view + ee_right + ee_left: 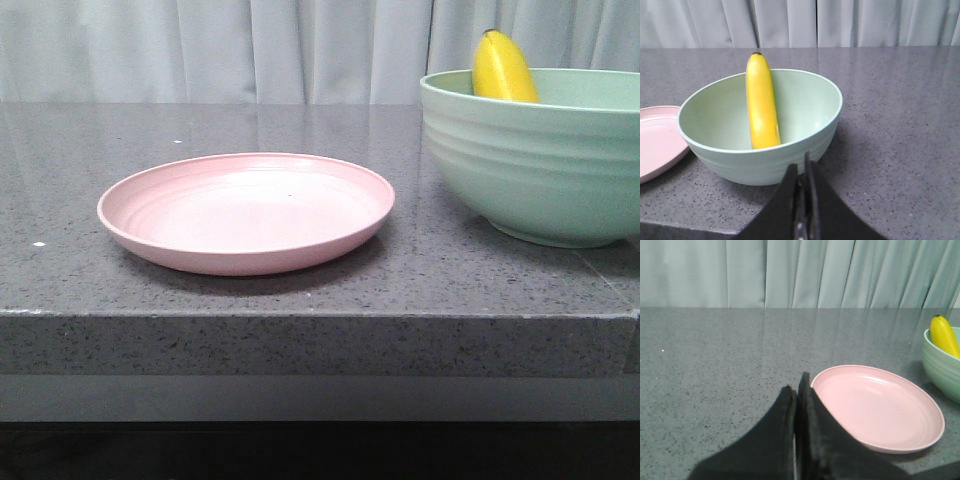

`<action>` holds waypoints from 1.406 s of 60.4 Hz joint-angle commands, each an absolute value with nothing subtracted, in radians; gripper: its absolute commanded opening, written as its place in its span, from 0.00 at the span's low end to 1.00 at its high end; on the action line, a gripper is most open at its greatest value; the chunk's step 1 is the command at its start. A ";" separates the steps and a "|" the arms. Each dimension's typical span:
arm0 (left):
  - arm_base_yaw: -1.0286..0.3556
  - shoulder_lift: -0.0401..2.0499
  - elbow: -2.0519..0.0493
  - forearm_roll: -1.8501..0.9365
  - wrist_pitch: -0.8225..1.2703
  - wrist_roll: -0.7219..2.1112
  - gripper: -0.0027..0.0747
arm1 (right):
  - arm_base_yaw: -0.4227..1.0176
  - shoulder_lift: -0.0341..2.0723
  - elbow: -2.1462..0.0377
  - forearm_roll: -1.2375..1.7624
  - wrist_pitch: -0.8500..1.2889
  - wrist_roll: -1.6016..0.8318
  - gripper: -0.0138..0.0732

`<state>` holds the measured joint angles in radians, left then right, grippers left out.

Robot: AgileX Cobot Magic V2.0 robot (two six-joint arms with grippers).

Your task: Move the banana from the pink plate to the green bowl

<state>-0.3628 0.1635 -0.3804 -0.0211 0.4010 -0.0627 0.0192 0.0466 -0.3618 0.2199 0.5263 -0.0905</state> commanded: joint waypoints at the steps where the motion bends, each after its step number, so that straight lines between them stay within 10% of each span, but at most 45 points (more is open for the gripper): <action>1: -0.363 0.164 -0.386 -0.029 0.320 -0.069 0.01 | 0.013 0.060 -0.384 0.228 0.452 -0.096 0.09; 85: -0.005 -0.025 0.010 -0.046 0.078 -0.069 0.01 | 0.013 0.060 -0.384 0.228 0.457 -0.096 0.09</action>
